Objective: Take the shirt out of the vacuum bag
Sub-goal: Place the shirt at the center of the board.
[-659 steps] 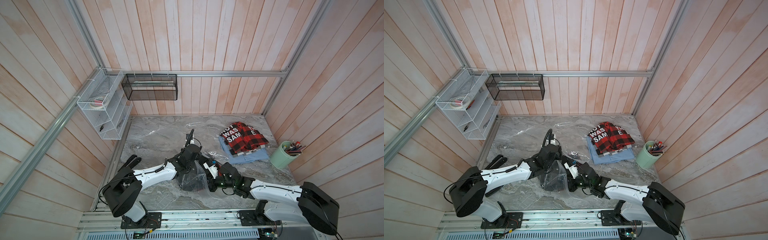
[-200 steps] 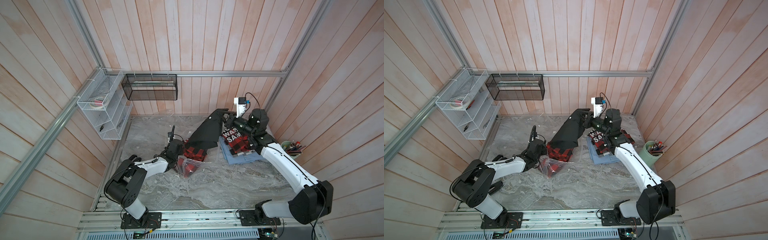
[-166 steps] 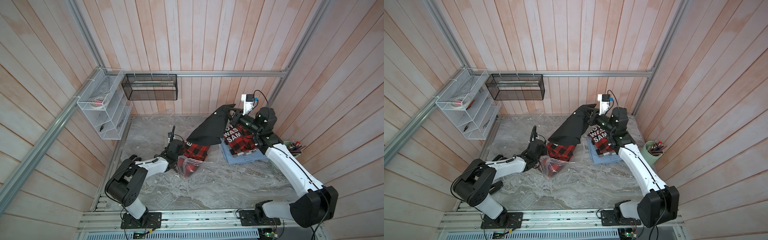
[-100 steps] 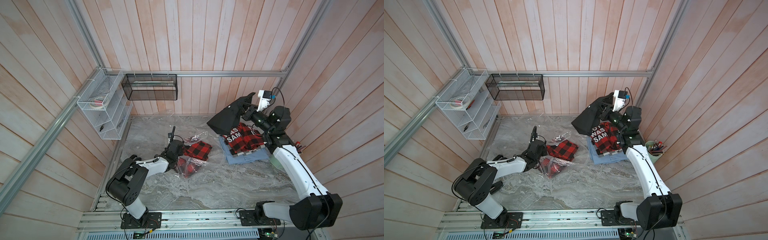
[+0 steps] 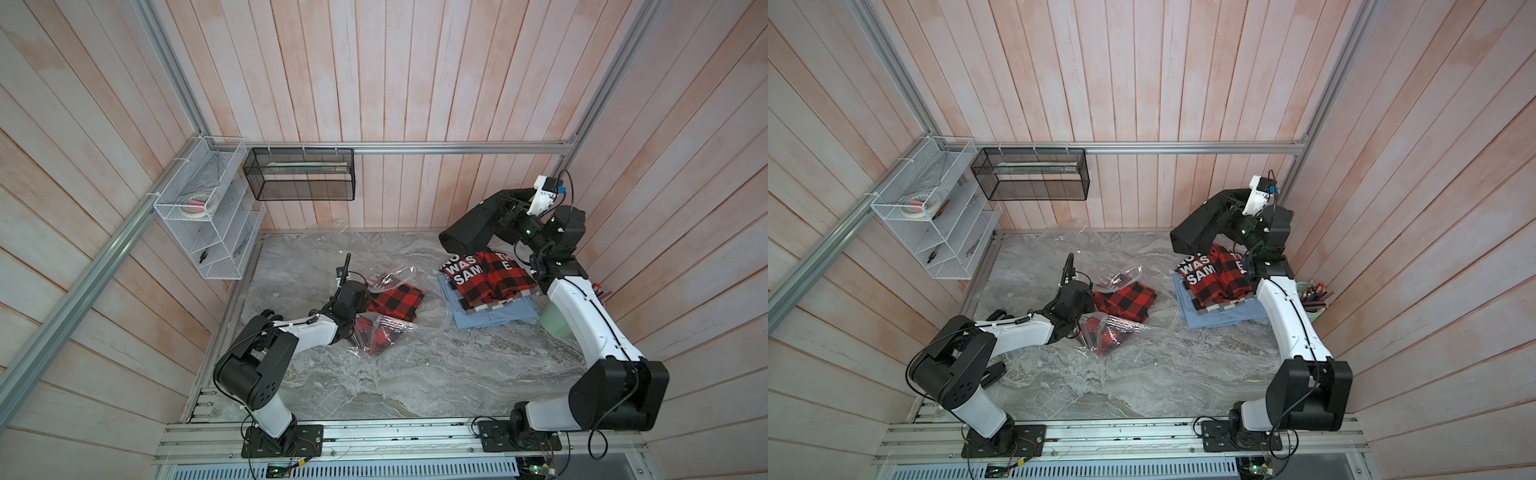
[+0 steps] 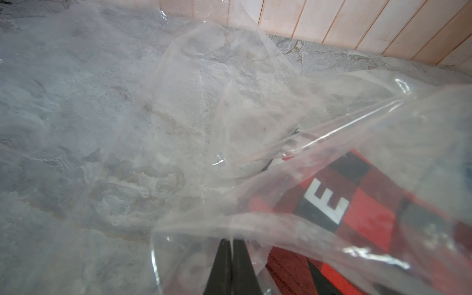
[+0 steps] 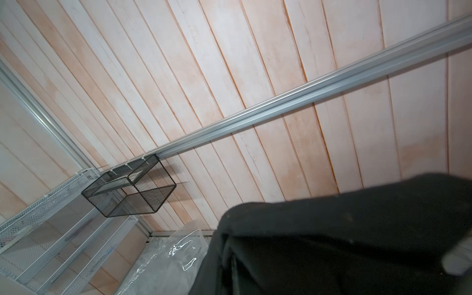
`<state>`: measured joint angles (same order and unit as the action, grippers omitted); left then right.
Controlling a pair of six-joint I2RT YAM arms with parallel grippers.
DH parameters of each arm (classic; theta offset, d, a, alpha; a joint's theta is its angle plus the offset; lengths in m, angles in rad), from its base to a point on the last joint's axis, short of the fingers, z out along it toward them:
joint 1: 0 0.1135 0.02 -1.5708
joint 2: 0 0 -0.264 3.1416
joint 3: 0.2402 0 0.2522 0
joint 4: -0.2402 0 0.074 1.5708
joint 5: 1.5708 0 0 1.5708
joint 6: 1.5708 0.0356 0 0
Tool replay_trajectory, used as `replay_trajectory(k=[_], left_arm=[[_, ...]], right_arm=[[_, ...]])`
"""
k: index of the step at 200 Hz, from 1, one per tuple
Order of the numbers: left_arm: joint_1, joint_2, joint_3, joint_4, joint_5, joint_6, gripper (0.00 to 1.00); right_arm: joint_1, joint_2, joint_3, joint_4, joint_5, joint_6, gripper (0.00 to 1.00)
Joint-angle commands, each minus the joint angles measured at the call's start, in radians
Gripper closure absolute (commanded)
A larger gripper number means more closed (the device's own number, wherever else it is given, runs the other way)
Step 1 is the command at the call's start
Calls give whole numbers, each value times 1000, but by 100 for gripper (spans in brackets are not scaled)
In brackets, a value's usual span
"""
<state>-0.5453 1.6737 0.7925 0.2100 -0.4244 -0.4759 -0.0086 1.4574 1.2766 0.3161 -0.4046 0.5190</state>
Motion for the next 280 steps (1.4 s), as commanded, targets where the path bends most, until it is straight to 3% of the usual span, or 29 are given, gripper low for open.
replay_trajectory(k=[1, 68, 125, 164, 222, 280], left_arm=[[4, 22, -24, -6, 13, -14, 100], [4, 34, -20, -3, 22, -10, 100], [4, 43, -6, 0, 35, -8, 100], [4, 44, -4, 0, 46, -12, 100], [4, 43, -9, -3, 64, 2, 100], [4, 40, -13, -6, 81, 5, 100]], right_arm=[[-15, 52, 38, 105, -3, 5, 100], [-58, 135, -95, 307, -1, 94, 100], [-77, 200, -56, 348, -49, 162, 100], [-77, 233, -152, 433, -50, 199, 100], [-110, 168, -431, 553, 102, 240, 100], [-117, 49, -617, 540, 259, 261, 100]])
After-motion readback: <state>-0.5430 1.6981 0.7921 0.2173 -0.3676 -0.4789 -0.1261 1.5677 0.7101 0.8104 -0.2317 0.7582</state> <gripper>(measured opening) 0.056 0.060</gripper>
